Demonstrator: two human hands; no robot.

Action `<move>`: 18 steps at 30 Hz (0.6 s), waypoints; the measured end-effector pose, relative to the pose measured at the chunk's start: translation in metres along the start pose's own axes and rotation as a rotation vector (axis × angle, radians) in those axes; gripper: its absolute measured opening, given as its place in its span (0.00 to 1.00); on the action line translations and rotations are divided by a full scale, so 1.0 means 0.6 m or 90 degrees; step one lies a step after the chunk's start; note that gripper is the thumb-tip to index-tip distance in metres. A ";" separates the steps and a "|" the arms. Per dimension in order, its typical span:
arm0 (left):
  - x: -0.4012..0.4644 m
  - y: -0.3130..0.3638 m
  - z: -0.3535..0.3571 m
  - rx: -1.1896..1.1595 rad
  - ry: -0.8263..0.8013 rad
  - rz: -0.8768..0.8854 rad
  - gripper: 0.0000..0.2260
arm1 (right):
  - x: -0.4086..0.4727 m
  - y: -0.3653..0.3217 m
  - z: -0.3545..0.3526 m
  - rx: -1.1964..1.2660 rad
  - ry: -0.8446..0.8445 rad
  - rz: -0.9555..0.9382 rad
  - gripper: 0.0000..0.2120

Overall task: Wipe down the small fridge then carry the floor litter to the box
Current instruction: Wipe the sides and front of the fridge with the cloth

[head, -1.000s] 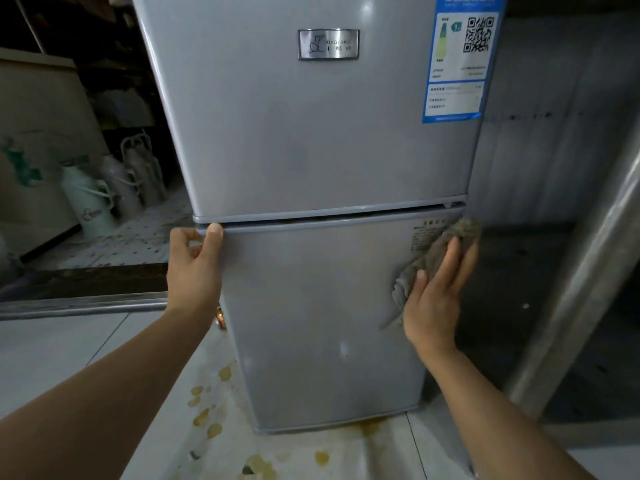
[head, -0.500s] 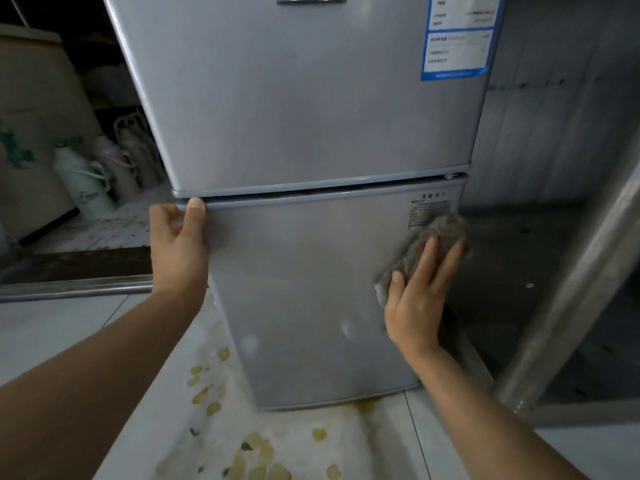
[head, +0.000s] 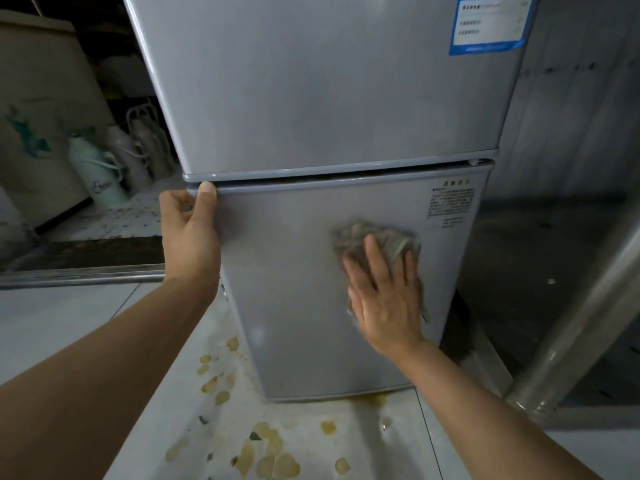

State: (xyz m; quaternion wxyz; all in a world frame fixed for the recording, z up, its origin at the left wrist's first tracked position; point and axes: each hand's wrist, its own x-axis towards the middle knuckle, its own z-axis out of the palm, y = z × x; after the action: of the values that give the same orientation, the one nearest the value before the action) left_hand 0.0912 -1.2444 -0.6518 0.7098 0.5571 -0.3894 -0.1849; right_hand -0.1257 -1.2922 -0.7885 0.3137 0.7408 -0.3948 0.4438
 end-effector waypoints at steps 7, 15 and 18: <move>0.002 0.008 -0.006 -0.002 -0.025 -0.011 0.11 | -0.038 0.002 -0.013 -0.070 -0.159 -0.205 0.47; -0.021 -0.029 -0.048 0.022 -0.075 -0.110 0.15 | 0.125 -0.049 -0.024 -0.010 0.062 0.015 0.25; -0.041 -0.067 -0.076 0.059 -0.147 -0.143 0.16 | 0.049 -0.082 0.000 -0.052 -0.047 -0.108 0.31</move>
State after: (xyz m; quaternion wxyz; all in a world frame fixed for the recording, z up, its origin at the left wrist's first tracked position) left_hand 0.1174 -1.2100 -0.7016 0.6088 0.6042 -0.4117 -0.3081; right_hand -0.0744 -1.2771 -0.7674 0.3655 0.7737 -0.3600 0.3718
